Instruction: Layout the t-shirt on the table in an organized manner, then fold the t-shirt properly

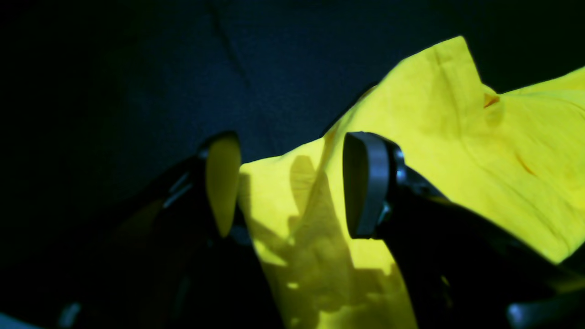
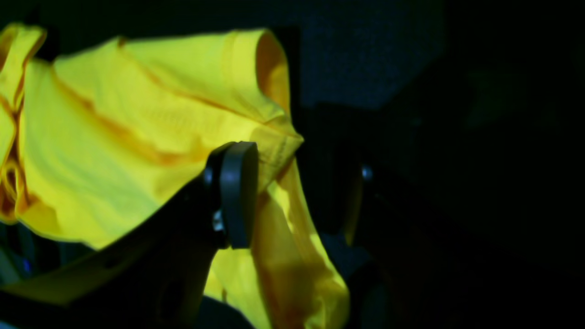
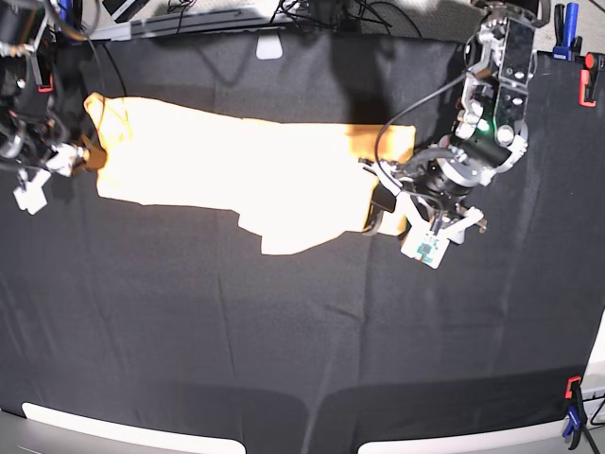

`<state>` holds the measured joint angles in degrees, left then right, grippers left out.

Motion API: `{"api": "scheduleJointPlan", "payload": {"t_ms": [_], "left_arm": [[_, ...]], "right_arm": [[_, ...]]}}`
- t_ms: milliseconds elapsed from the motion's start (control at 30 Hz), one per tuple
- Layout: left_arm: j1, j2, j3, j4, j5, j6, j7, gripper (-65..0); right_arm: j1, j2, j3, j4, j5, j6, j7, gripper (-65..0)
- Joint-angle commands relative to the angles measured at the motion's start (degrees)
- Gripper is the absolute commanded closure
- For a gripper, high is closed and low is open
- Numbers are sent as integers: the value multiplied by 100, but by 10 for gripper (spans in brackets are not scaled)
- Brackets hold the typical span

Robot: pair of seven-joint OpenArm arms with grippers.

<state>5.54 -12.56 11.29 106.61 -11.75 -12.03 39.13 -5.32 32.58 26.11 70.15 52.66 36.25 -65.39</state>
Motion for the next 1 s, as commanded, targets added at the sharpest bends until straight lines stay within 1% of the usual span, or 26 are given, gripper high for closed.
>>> {"api": "scheduleJointPlan", "payload": {"t_ms": [0,167,267,300,333,367,467,533,600,700,767,867,933,967], "left_arm": [[-63,-4,-11,105,-26,7,-149,-335],[-63,-4,-11,105,-26,4,-175,-335],[-63,-4,-11,105,-24,4,-168,-335],[-63,-4,-11,105,-24,4,-166,-335],[-63,-4,-11,105,-22,4,-166,-335],[-63,-4,-11,105,-24,4,-166,-335],[-63,-7,-11,105,-20,4,-162,-335],[-61,-7,-11,105,96,7,-142,-335],[-61,-26,-11,105,234,7,-138,-335],[-48,-192,-11,105,232,7,-103,-335],[13,-308,-11,105,234,7,-120,-335],[151,-481,-11,105,232,7,-170,-335],[216,-575,-11,105,232,9,-170,-335],[243,-597,-13,105,249,9,-168,-335]], "right_arm": [[50,122,-85,46,92,42,-9,-276],[46,125,-675,46,708,48,-9,-276],[57,125,-927,48,780,151,-7,-275],[57,125,-960,46,772,164,-9,-263],[55,125,-964,46,758,190,-7,-231],[57,127,-960,48,756,219,-2,-182],[74,140,-872,48,756,256,68,0],[87,140,-682,50,754,258,107,0],[107,157,-317,55,750,258,133,0],[203,289,348,61,741,260,37,0],[214,391,610,118,745,258,26,0],[151,411,645,400,800,258,-20,0],[59,313,610,713,1008,251,-20,0],[26,214,608,927,1045,229,-20,0]]}}
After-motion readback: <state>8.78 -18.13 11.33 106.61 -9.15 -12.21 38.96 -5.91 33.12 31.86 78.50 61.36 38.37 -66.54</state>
